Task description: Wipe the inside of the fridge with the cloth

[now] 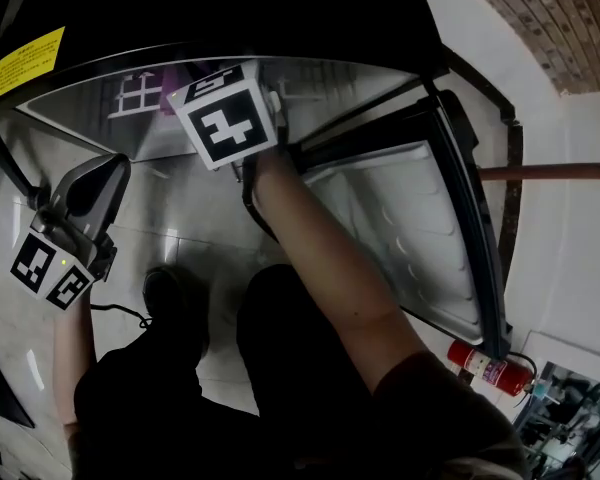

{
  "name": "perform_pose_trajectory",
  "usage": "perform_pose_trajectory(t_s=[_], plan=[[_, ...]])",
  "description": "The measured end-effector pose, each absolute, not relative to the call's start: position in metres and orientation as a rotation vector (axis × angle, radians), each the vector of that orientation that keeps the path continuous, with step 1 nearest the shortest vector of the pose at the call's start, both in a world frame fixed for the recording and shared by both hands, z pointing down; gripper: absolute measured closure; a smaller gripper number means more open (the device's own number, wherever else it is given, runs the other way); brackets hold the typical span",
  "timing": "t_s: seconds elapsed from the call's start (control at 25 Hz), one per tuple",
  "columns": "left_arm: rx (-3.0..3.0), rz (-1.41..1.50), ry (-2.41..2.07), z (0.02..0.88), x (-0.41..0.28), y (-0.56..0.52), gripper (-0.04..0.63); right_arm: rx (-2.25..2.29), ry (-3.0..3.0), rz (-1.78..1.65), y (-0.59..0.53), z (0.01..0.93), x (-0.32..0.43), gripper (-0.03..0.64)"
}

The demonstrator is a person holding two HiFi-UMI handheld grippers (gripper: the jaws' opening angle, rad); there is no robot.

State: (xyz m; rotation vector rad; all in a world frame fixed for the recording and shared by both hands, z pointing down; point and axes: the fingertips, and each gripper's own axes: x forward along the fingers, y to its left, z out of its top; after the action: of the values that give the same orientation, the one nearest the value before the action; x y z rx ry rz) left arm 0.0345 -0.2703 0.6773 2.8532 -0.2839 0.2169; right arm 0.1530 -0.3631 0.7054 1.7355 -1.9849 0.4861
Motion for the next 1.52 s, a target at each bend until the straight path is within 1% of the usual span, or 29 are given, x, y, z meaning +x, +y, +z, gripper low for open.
perform_pose_trajectory(t_s=[0.24, 0.4, 0.56, 0.68, 0.8, 1.16, 1.36, 1.52], plan=[[2.864, 0.180, -0.191, 0.678, 0.062, -0.255, 0.578, 1.990, -1.785, 0.525, -0.328, 0.706, 0.219, 0.538], [2.846, 0.133, -0.141, 0.674, 0.068, -0.246, 0.578, 2.164, -1.641, 0.594, -0.307, 0.710, 0.260, 0.538], [2.849, 0.131, -0.132, 0.675, 0.066, -0.239, 0.578, 2.303, -1.640, 0.601, -0.297, 0.695, 0.269, 0.538], [2.842, 0.110, -0.134, 0.674, 0.065, -0.239, 0.578, 2.422, -1.704, 0.471, -0.296, 0.663, 0.265, 0.538], [2.837, 0.089, -0.130, 0.673, 0.067, -0.239, 0.578, 2.569, -1.657, 0.402, -0.287, 0.642, 0.280, 0.538], [2.821, 0.033, -0.067, 0.671, 0.074, -0.226, 0.578, 2.733, -1.602, 0.769, -0.261, 0.669, 0.293, 0.538], [2.815, 0.036, -0.052, 0.673, 0.074, -0.222, 0.578, 2.711, -1.587, 1.000, -0.252, 0.696, 0.281, 0.538], [2.806, 0.049, -0.085, 0.676, 0.068, -0.228, 0.578, 2.680, -1.608, 1.110, -0.243, 0.711, 0.269, 0.538]])
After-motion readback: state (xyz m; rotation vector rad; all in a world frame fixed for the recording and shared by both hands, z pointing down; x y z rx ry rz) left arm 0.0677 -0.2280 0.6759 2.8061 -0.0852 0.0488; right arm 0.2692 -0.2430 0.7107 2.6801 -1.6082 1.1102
